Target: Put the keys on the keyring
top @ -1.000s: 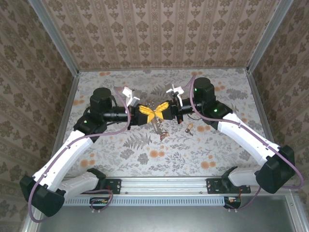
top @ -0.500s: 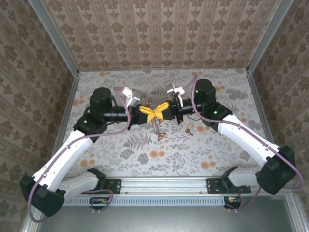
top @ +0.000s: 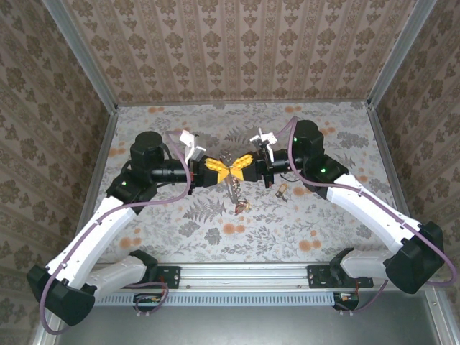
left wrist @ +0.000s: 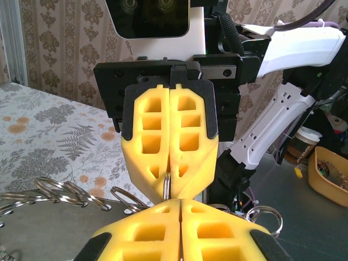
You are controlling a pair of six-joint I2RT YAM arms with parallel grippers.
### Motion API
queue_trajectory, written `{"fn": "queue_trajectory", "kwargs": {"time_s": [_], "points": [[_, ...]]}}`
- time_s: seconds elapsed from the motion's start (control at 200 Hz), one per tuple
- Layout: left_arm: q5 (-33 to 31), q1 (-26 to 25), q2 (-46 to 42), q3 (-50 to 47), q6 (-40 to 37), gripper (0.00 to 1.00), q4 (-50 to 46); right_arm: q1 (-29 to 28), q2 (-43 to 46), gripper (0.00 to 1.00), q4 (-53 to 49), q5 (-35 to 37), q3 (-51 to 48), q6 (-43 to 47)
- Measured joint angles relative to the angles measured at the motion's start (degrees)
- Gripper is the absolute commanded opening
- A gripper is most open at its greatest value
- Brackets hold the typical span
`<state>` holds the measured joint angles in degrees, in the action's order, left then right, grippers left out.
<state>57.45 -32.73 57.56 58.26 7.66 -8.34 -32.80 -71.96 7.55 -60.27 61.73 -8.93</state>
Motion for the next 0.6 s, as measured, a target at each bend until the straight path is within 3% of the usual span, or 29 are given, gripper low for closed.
{"fn": "queue_trajectory", "kwargs": {"time_s": [0.305, 0.6], "points": [[0.50, 0.13, -0.04, 0.00, -0.66, 0.24, -0.22, 0.02, 0.00, 0.00, -0.02, 0.31, 0.00, -0.04], [0.63, 0.09, -0.22, 0.00, -1.42, 0.28, -0.42, 0.02, 0.00, 0.00, -0.02, 0.66, 0.00, -0.31]]}}
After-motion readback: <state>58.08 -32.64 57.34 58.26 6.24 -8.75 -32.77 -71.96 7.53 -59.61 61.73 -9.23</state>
